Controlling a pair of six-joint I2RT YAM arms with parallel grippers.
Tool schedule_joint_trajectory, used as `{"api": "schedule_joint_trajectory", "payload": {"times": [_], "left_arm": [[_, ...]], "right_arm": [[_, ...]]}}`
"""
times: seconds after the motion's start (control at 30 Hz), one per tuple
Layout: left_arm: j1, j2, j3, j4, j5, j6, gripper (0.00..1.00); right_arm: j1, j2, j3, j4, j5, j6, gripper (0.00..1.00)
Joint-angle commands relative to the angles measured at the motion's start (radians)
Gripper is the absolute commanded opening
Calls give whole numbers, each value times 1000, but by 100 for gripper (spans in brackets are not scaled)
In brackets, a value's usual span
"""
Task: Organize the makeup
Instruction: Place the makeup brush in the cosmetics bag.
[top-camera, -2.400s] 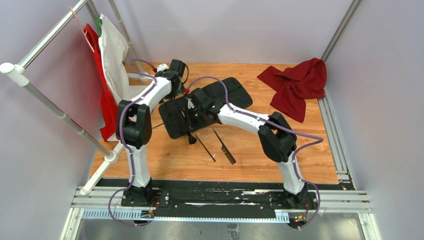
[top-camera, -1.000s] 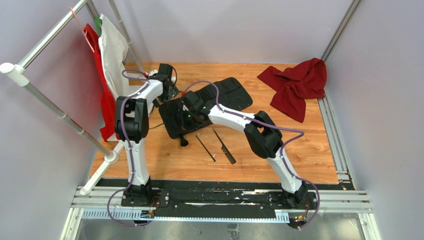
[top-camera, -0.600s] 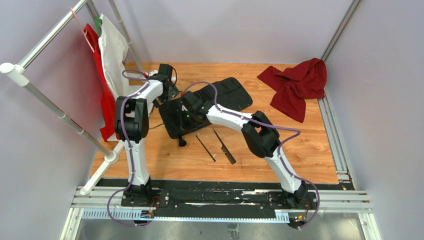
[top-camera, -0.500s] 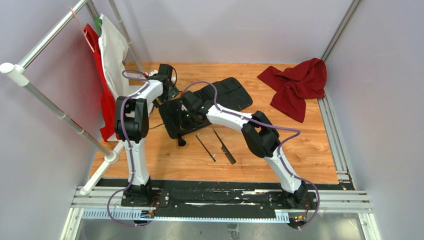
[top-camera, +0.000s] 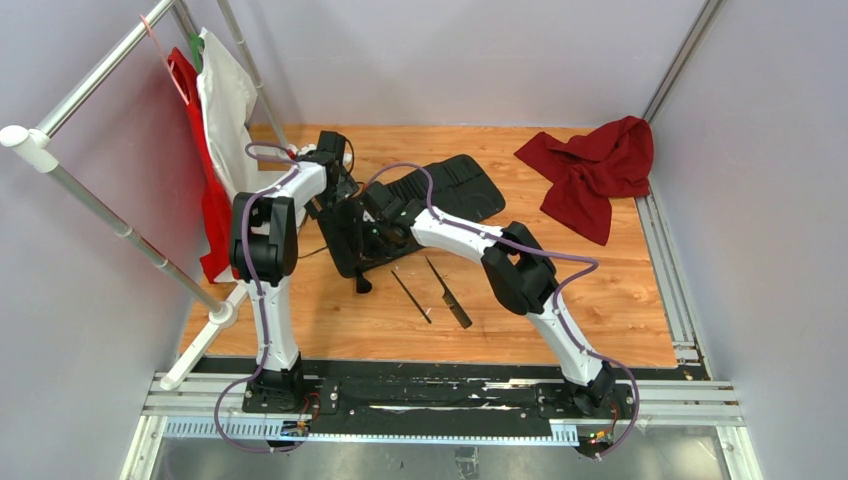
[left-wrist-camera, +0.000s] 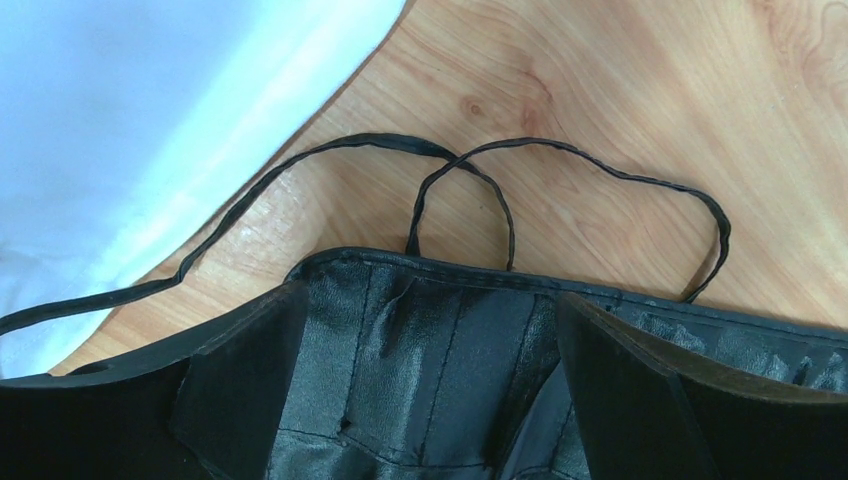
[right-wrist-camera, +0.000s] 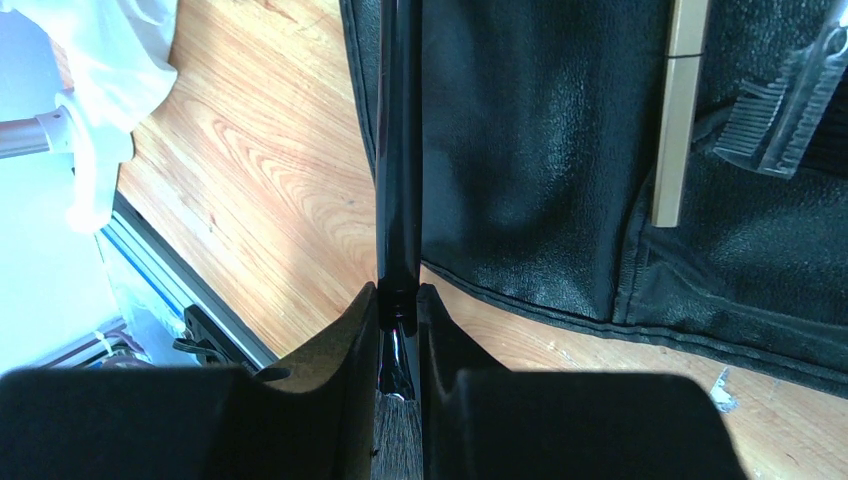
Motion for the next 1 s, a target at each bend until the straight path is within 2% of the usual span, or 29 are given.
{"api": "schedule_joint_trajectory", "payload": {"times": [0.0, 0.97], "left_arm": [[11, -7, -17, 9, 1, -1, 98], [11, 1, -62, 37, 58, -2, 98]], "right_arm": [[3, 22, 22, -51, -5, 15, 1], [-35, 107, 171, -168, 5, 8, 1]]}}
